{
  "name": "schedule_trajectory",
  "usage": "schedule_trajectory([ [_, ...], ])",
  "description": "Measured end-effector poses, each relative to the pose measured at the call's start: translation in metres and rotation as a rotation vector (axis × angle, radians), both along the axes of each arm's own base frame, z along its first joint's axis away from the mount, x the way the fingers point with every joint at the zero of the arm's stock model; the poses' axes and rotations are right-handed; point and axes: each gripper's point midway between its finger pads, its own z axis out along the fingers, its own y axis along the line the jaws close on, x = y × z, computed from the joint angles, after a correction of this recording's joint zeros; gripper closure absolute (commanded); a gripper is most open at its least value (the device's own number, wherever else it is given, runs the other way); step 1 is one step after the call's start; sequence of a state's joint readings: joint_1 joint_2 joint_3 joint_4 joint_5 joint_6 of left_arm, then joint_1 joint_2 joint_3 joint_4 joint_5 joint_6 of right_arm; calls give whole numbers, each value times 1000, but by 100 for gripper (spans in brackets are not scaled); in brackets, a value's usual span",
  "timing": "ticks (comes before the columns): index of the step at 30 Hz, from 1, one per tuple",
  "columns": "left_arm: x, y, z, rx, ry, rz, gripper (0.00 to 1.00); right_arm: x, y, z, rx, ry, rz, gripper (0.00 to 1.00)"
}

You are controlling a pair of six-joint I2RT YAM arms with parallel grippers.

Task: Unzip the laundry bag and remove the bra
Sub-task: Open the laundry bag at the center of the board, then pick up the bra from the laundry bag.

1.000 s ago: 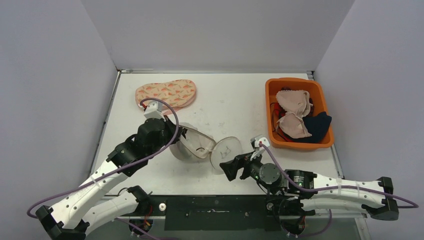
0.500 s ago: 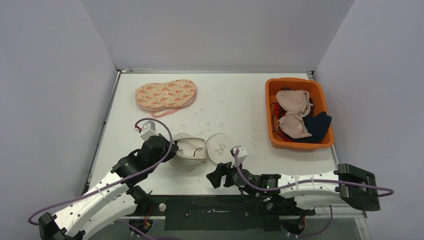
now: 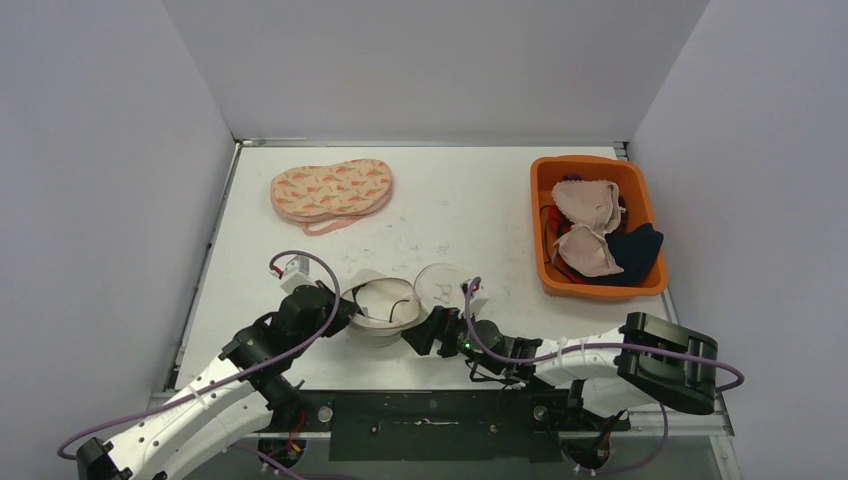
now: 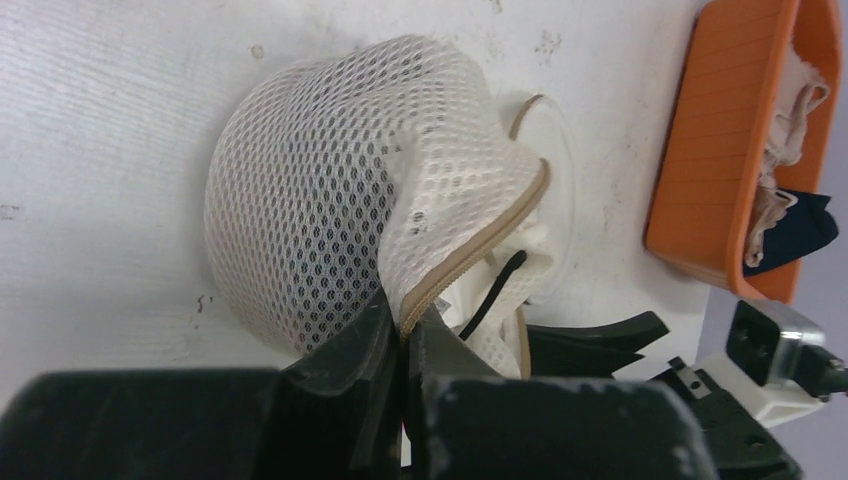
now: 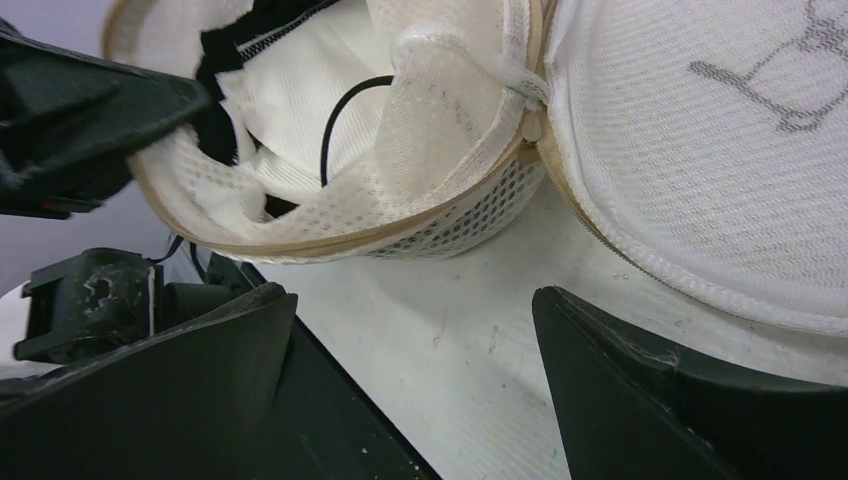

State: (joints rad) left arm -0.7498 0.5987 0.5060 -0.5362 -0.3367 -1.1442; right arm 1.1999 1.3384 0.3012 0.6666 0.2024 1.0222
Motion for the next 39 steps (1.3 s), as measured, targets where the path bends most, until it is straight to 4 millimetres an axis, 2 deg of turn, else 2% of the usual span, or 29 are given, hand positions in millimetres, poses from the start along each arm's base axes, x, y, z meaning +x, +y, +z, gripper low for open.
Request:
schedule_trajectory([
  [5,-11,2,-29,17,48,-25,100,7,3,13,85,20,-13,4],
  [7,-13,3,-33,18,55,-30,100,14,2,15,110,31,-37,4],
  [12,-14,2,-29,-3,38,-37,100,32,-3,5,121,85,-95,6],
  [18,-14,0,-28,-12,36,-44,100,46,13,-1,141,137,-101,15],
  [20,-14,-1,-27,-13,37,-46,100,48,18,-2,149,147,-99,21],
  [28,-14,-2,-27,-19,34,-50,100,55,22,5,187,134,-106,74],
  [29,-14,-2,-27,-19,34,-50,100,56,22,4,180,129,-107,85],
  [30,-14,-2,-26,-20,33,-50,100,56,21,4,169,118,-106,91],
  [33,-14,-2,-25,-24,29,-50,100,60,19,7,118,76,-103,95],
  [39,-16,-5,-24,-36,29,-68,97,64,1,44,-47,-123,-89,95],
])
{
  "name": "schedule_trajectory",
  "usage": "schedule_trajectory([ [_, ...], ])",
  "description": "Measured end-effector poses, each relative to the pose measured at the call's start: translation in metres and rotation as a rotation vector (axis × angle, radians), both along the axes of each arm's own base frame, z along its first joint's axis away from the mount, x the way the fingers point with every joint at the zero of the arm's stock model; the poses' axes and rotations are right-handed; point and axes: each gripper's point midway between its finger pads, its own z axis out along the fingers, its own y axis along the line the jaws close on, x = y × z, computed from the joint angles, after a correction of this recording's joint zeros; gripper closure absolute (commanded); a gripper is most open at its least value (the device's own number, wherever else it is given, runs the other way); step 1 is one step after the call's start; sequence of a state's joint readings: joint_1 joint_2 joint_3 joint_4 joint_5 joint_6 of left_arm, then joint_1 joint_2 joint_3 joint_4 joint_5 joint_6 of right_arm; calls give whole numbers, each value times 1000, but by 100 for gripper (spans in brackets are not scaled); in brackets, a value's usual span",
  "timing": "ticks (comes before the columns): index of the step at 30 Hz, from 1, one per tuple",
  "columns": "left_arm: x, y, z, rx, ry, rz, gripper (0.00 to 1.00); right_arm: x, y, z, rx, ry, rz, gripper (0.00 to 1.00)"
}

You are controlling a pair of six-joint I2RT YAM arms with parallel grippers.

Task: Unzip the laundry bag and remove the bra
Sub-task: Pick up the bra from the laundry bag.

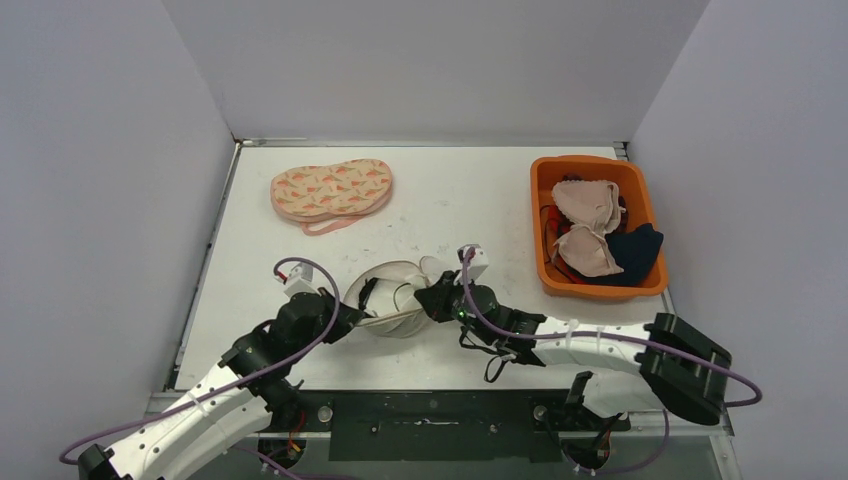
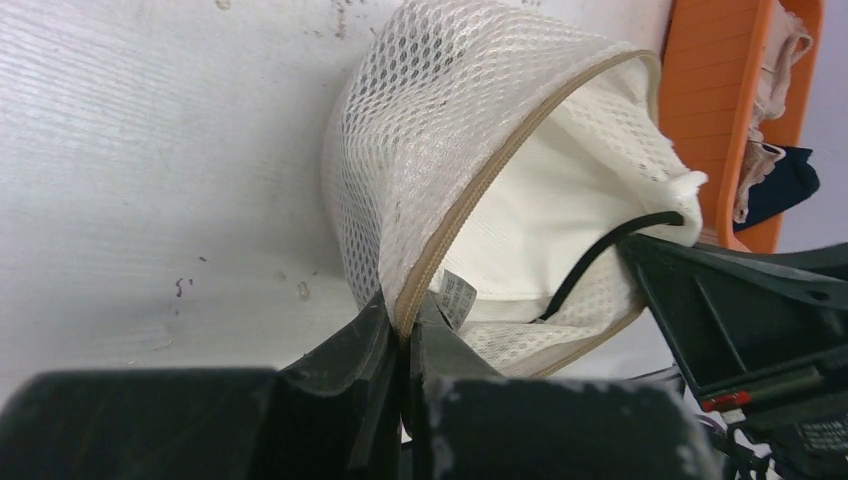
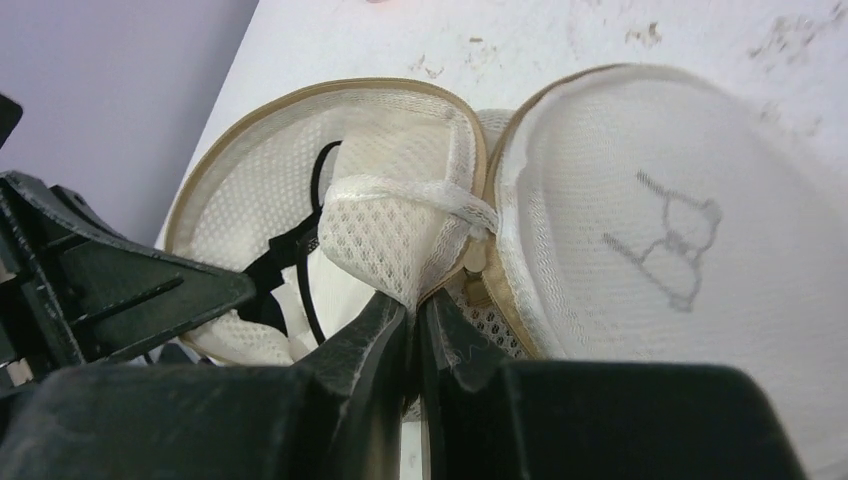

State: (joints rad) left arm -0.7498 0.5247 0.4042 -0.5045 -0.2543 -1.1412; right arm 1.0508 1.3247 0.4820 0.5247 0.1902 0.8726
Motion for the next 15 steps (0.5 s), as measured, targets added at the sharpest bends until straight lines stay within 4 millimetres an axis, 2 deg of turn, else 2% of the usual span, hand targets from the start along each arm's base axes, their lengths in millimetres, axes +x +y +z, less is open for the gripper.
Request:
schedule_trajectory([
  [4,3,-9,9,-38,-29,-24,100,-2,-9,31,-179,-140,6,95],
  [8,11,-23,23,-59,-59,-65,100,-5,-22,53,-403,-246,-34,89],
  [11,20,-35,39,-73,-91,-95,100,-11,-39,51,-520,-280,-59,82],
  [15,29,-55,51,-108,-127,-146,100,-17,-67,34,-578,-274,-80,76],
])
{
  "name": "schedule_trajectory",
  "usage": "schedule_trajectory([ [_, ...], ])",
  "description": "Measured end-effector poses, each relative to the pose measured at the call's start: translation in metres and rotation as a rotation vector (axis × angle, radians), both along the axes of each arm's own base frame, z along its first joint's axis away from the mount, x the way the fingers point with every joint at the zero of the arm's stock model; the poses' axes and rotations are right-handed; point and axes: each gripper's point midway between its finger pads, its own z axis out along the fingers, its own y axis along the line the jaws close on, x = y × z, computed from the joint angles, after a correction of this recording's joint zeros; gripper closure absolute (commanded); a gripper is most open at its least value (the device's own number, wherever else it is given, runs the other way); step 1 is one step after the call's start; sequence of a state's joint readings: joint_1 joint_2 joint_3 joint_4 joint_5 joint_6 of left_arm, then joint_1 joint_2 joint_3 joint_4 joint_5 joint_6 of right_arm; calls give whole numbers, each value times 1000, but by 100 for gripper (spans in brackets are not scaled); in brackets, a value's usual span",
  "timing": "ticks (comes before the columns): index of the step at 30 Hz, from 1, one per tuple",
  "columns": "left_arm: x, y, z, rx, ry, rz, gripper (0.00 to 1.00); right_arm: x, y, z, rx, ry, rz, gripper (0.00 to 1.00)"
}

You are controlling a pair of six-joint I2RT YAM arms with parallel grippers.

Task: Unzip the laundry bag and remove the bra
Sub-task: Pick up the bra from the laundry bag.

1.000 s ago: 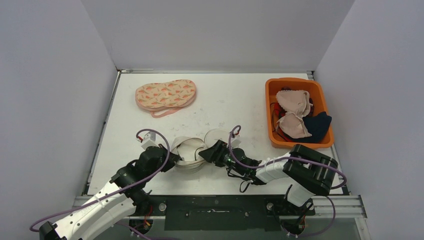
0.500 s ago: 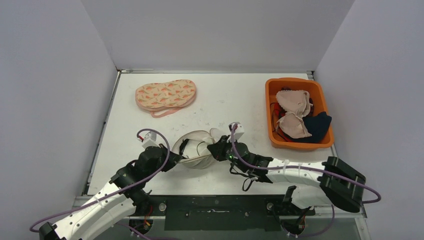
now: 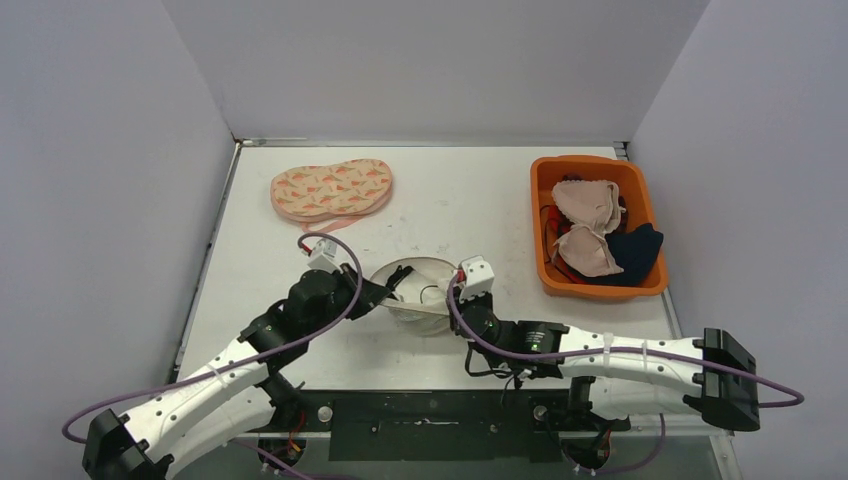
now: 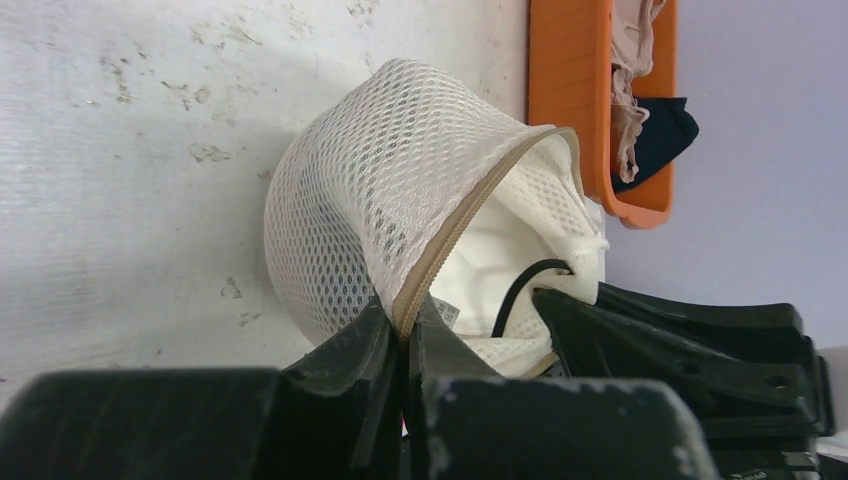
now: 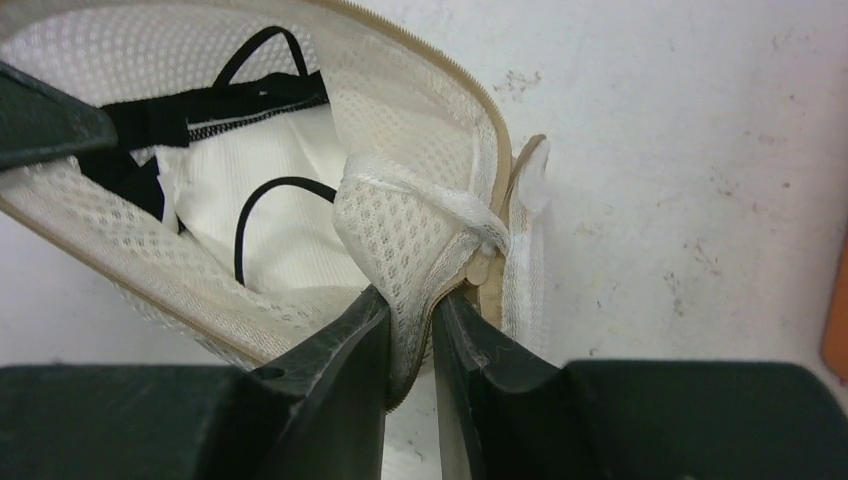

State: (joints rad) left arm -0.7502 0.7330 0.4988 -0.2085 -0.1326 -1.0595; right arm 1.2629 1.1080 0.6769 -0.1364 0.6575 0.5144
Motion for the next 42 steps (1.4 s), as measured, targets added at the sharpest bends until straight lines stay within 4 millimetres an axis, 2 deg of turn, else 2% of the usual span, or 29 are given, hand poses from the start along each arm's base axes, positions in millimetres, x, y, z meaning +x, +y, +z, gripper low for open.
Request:
schedule_trajectory([
  [3,1,-11,-7,-19,6,-34,100,-7,-12,-17,18,25,-1,67],
  [6,-2,-15,-28,-13,37,-57,100,-10,-21,-37,42,66,-5,59],
  [8,-6,-16,-42,-2,62,-67,100,-10,-26,-50,68,102,-15,53],
  [11,-11,-18,-49,-4,71,-79,100,-5,-32,-62,118,150,-37,50],
  [14,-11,-22,-45,-20,55,-88,100,0,-35,-64,166,179,-54,43],
  [18,-12,-24,-42,-27,45,-93,100,4,-30,-57,225,188,-55,31],
  [23,-14,-25,-41,-26,41,-96,100,9,-23,-51,296,208,-49,29],
  [27,-14,-25,-41,-25,40,-98,100,17,-24,-49,351,233,-68,33],
  [31,-15,-26,-41,-24,38,-102,100,23,-25,-47,390,246,-87,46],
  [33,-16,-27,-40,-26,36,-104,100,25,-25,-50,391,257,-91,51],
  [36,-16,-27,-38,-28,30,-102,100,25,-23,-59,377,287,-87,52],
  [37,-16,-27,-38,-29,28,-101,100,24,-22,-63,370,299,-82,55],
  [40,-15,-26,-36,-31,22,-97,100,20,-19,-71,353,329,-65,80],
  [42,-15,-26,-36,-32,20,-96,100,19,-19,-71,351,332,-58,92],
])
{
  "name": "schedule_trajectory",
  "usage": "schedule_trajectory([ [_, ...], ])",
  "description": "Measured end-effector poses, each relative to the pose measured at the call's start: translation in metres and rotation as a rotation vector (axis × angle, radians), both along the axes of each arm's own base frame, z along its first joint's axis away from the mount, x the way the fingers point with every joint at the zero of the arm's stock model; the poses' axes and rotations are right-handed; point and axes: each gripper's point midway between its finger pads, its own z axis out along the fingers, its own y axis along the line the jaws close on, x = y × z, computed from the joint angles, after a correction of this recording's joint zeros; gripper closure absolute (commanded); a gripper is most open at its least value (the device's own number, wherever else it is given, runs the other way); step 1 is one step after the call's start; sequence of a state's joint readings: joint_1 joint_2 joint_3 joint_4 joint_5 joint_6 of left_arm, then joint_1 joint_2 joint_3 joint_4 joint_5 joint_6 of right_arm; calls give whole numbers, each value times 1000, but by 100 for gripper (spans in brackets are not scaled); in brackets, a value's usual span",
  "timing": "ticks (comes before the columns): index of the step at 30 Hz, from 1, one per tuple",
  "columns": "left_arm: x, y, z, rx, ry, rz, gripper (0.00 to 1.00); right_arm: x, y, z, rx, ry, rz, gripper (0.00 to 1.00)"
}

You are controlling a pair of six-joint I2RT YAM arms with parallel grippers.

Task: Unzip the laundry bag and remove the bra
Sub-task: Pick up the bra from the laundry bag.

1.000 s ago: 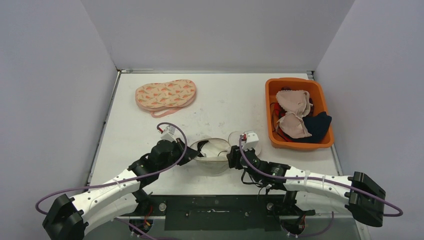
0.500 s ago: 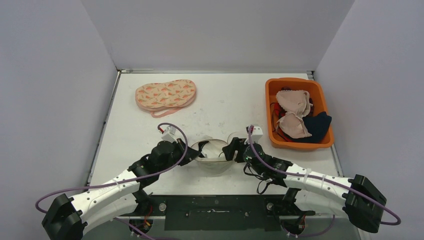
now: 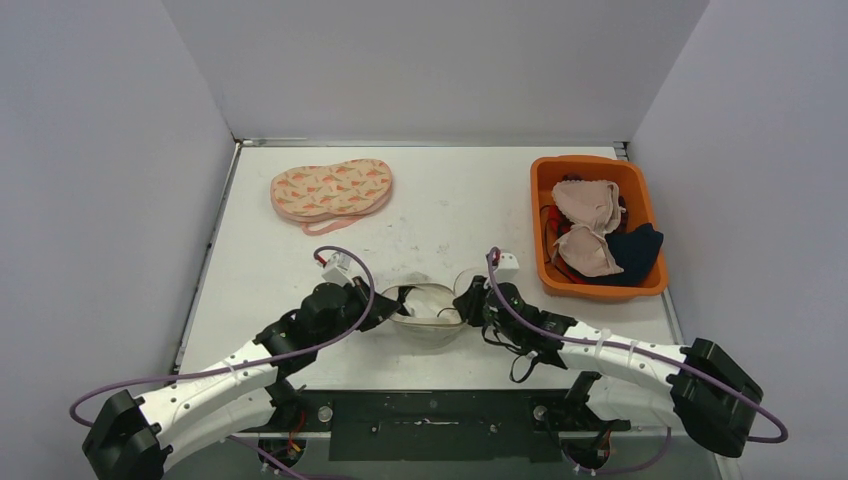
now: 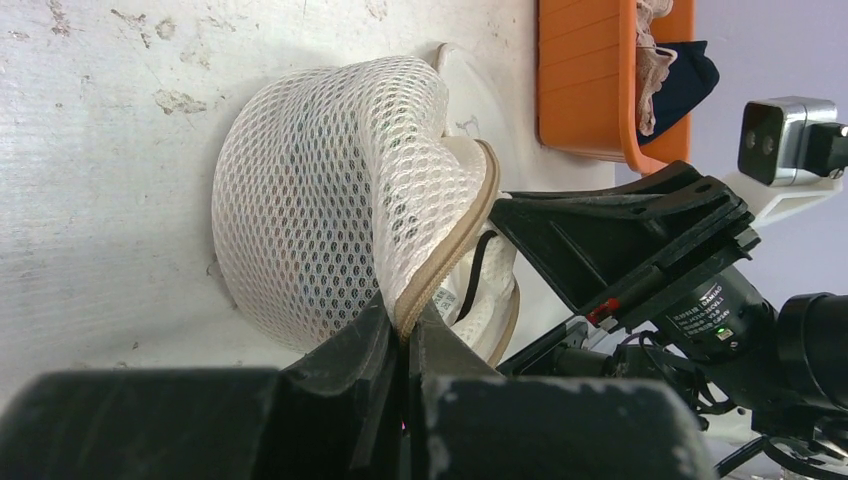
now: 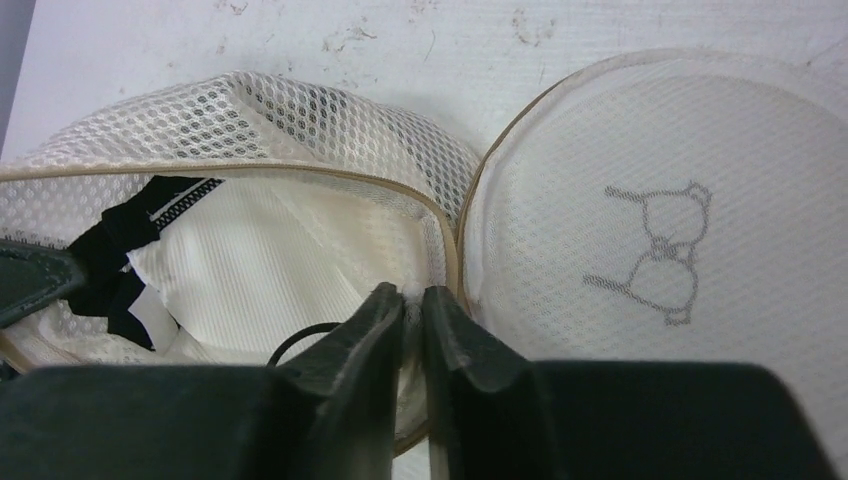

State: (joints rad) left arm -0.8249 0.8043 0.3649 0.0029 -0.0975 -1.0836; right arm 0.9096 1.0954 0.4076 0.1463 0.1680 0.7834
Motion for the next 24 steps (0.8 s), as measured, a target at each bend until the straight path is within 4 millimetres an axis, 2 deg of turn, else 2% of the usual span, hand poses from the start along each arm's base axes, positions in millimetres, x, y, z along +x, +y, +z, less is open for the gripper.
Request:
schedule_trajectory([
  [4,0,0,1,-1,-3,1,100,0,-5,7,-11,-27,0,95],
  [7,0,1,2,-1,-7,0,100,2,-11,24,-44,-84,2,95],
  [8,-1,1,2,1,-8,-1,100,4,-13,33,-63,-111,0,95],
  [12,0,1,12,17,-12,-7,100,8,-10,91,-127,-254,11,95],
  [15,4,-3,37,0,-47,-13,100,5,-3,136,-165,-359,25,95],
  [17,8,-7,57,-21,-83,-17,100,1,0,154,-181,-406,32,95],
  [18,11,-9,65,-30,-99,-19,100,0,1,157,-189,-421,36,95],
  [20,14,-12,68,-29,-108,-21,100,-1,-1,152,-220,-429,35,95],
  [24,15,-15,38,40,-50,-31,100,-2,-13,109,-328,-391,28,95],
])
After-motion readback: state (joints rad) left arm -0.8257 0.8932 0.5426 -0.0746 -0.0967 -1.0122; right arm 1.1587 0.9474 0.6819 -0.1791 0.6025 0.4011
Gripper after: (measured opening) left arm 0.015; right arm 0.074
